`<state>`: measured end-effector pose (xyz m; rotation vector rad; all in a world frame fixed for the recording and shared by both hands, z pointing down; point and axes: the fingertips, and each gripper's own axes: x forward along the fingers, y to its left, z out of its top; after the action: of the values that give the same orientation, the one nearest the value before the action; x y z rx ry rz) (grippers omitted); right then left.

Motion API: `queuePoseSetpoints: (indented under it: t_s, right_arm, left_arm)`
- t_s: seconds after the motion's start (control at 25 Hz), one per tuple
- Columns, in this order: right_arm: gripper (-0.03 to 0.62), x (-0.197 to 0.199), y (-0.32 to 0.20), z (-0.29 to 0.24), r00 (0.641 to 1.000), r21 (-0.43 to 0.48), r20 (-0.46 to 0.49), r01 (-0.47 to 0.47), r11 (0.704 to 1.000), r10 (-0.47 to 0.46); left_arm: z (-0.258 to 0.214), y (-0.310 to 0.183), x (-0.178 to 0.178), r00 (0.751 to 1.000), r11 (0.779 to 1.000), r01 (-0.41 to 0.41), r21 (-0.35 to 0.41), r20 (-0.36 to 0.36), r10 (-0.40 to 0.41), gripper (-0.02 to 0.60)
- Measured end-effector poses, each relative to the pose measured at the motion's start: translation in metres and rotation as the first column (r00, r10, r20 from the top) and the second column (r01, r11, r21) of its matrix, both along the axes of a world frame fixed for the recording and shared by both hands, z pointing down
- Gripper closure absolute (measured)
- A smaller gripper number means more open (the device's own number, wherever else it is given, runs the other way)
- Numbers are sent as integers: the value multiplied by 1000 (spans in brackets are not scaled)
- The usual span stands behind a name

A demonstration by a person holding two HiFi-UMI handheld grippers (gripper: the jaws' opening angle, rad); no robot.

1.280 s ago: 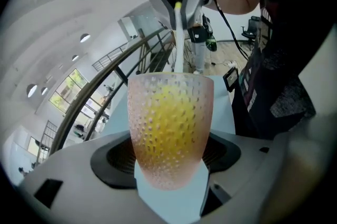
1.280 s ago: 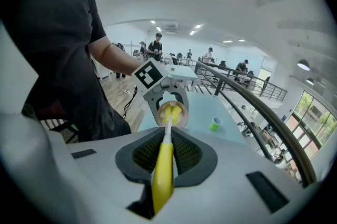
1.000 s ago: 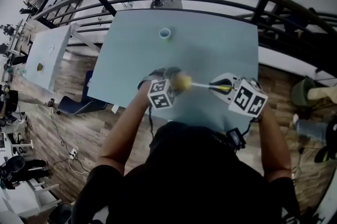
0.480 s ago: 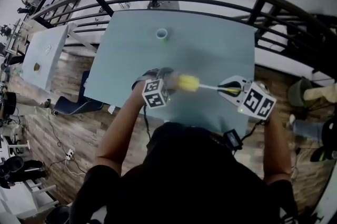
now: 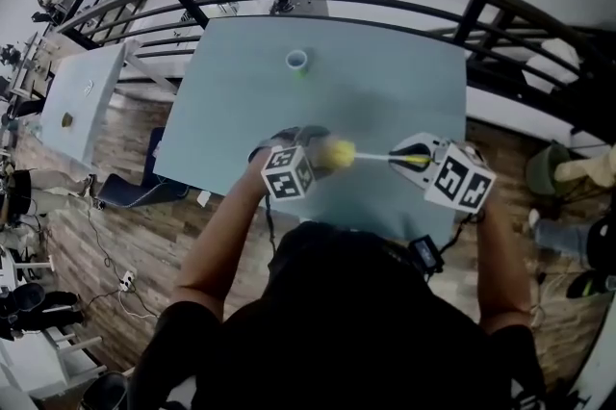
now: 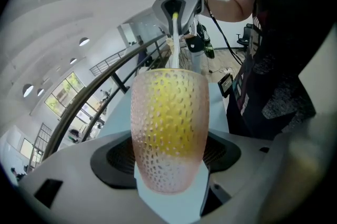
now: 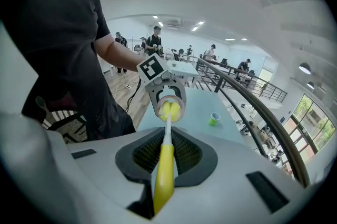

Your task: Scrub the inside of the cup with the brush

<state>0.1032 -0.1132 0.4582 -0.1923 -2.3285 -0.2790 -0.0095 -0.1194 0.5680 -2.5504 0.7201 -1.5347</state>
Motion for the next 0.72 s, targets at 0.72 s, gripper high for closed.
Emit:
queuePoseSetpoints:
  t_s: [0.72]
  right_arm:
    - [549, 17, 1, -12, 999, -42, 46, 1, 999, 1]
  left_arm:
    - [-1, 19, -10, 998, 999, -32, -33, 56, 33, 230]
